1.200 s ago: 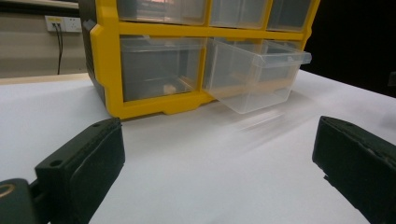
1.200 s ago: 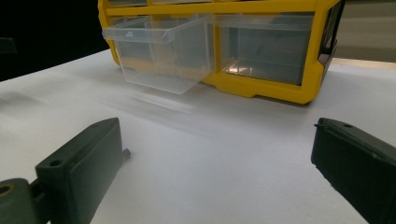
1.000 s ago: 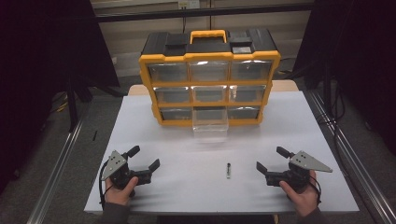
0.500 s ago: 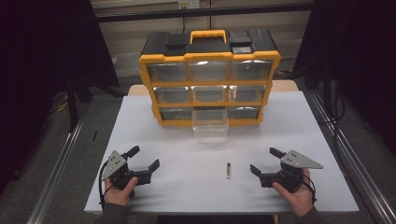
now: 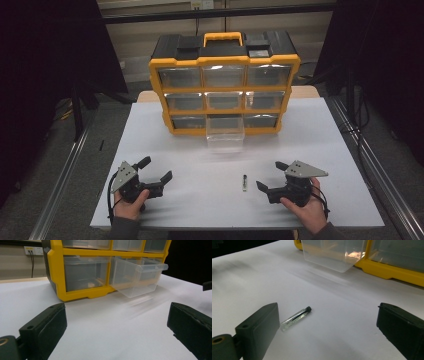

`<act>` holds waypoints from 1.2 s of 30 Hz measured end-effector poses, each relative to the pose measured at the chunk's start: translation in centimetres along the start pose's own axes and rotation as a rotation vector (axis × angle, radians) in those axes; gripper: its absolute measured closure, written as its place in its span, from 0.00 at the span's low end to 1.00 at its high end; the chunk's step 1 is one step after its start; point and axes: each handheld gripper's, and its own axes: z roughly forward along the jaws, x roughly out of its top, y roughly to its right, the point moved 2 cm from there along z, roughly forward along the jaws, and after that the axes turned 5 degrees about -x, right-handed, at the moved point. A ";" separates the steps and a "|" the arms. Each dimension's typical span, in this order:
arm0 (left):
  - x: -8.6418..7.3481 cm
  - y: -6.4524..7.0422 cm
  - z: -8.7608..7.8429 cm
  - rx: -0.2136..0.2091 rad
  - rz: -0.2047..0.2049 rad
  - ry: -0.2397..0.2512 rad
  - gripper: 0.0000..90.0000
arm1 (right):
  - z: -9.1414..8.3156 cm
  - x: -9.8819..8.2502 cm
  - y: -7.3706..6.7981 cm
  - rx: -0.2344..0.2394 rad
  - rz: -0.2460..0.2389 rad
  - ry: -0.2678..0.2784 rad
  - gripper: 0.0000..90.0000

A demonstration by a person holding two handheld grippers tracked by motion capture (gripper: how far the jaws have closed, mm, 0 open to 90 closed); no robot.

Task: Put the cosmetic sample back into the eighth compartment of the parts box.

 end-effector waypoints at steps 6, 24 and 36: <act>0.0 0.2 0.1 -0.002 0.000 0.001 0.03 | 0.6 -0.1 -0.4 0.041 0.012 -0.049 0.09; -0.1 0.2 0.4 -0.006 -0.006 -0.003 0.03 | 2.1 0.2 -1.5 0.140 0.016 -0.161 0.27; -0.1 0.2 0.4 -0.004 -0.003 -0.006 0.03 | 3.5 0.5 -2.2 0.153 0.009 -0.237 0.51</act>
